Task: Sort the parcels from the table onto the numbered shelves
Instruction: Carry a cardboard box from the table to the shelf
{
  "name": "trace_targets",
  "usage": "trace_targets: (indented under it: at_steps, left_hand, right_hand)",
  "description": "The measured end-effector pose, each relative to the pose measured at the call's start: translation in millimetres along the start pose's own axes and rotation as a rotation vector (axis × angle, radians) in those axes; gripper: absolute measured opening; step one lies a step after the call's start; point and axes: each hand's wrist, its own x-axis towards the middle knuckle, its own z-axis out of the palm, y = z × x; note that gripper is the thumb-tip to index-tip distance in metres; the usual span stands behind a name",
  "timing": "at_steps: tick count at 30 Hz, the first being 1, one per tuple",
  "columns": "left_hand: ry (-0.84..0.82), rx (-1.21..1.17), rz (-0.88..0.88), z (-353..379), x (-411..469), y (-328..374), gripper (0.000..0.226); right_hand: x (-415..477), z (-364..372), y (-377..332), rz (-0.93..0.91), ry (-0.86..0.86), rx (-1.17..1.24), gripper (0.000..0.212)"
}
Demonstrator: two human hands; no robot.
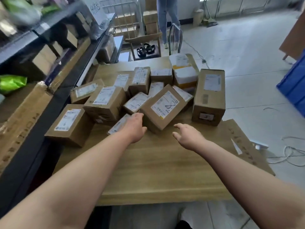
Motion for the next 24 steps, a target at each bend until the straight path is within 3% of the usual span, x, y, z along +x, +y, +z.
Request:
trace_targets:
  at_steps: [8, 13, 18, 21, 24]
  left_hand:
    - [-0.002, -0.046, -0.049, 7, 63, 22, 0.077]
    - [-0.004, -0.039, -0.088, 10, 83, 17, 0.076]
    - [0.048, 0.053, -0.058, 13, 74, 13, 0.078]
    - [-0.057, 0.067, -0.084, 15, 62, 6, 0.078]
    - [-0.258, -0.12, -0.199, 29, 39, -4, 0.07]
  right_hand:
    - [47, 6, 5, 0.077, -0.127, 0.106, 0.066]
    - [59, 10, 3, 0.087, -0.122, 0.162, 0.063]
    - [58, 8, 10, 0.181, -0.085, 0.525, 0.05]
    - [54, 2, 17, 0.156, -0.097, 0.522, 0.037]
    - [46, -3, 24, 0.129, -0.098, 0.42, 0.022]
